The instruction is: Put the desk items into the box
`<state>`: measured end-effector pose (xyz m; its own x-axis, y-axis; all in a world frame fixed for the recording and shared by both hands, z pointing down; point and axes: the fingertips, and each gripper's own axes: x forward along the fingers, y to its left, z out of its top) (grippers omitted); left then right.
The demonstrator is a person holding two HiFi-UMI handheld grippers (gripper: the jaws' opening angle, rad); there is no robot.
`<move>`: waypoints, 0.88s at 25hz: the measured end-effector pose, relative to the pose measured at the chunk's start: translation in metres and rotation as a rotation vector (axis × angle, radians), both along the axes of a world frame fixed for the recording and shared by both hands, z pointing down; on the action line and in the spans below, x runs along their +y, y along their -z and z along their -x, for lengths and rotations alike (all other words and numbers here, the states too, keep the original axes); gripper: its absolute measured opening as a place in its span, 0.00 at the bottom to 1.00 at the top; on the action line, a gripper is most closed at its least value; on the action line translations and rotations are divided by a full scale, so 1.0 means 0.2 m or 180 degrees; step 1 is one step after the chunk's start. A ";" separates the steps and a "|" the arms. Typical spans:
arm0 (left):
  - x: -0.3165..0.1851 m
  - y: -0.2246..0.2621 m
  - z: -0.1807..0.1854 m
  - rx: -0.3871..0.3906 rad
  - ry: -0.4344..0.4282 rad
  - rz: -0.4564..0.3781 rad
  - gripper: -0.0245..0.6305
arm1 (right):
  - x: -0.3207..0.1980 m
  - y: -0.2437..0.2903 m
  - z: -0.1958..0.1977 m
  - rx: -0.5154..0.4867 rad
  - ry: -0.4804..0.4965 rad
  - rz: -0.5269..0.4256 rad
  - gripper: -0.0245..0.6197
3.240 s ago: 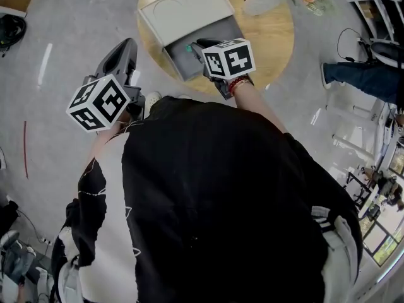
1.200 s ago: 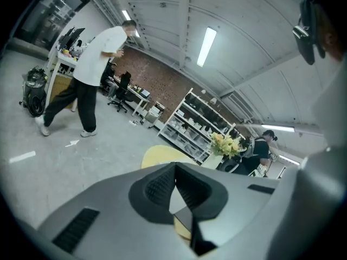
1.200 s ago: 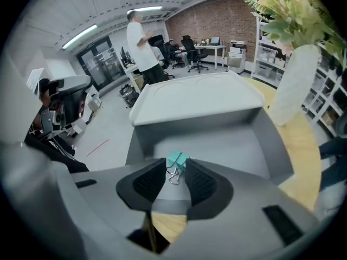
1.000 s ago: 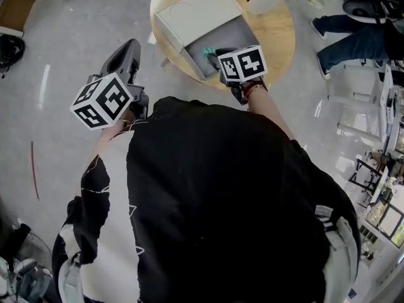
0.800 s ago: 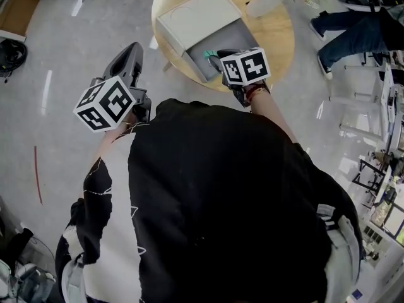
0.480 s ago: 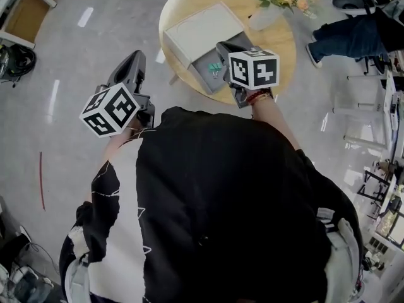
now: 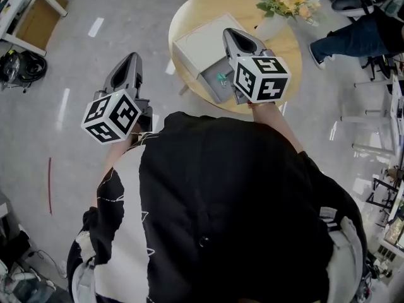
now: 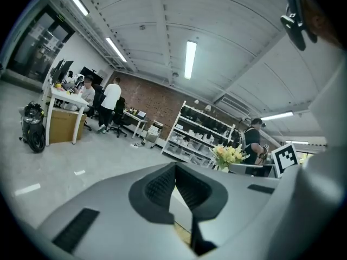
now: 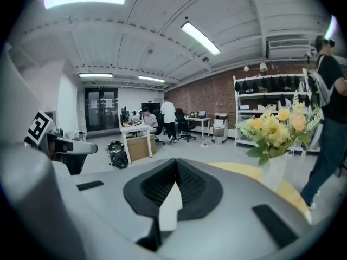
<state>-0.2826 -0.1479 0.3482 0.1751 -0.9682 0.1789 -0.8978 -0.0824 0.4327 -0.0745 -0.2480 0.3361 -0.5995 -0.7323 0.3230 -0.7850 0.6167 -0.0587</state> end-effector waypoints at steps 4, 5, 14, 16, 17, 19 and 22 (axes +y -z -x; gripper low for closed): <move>0.02 -0.01 0.01 0.0005 0.0021 0.0015 0.05 | -0.01 -0.02 0.04 0.0047 0.0046 0.0008 0.05; 0.02 -0.02 0.02 0.0001 0.0031 0.0022 0.05 | -0.01 -0.03 0.05 0.0040 0.0057 0.0028 0.05; 0.06 -0.03 0.09 -0.0029 0.0154 0.0082 0.05 | -0.01 -0.08 0.14 0.0036 0.0178 0.0147 0.05; 0.06 -0.03 0.10 -0.0038 0.0167 0.0097 0.05 | 0.00 -0.09 0.15 0.0045 0.0200 0.0157 0.05; 0.06 -0.03 0.10 -0.0042 0.0173 0.0101 0.05 | 0.00 -0.09 0.15 0.0047 0.0208 0.0166 0.05; 0.06 -0.02 0.10 -0.0051 0.0184 0.0102 0.05 | -0.01 -0.10 0.15 0.0054 0.0218 0.0182 0.05; 0.06 -0.02 0.10 -0.0055 0.0195 0.0102 0.05 | -0.01 -0.11 0.15 0.0057 0.0232 0.0196 0.05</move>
<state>-0.3025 -0.1365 0.3527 0.1123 -0.9707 0.2126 -0.9081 -0.0134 0.4186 -0.1048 -0.2498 0.3589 -0.6443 -0.6653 0.3773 -0.7394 0.6680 -0.0846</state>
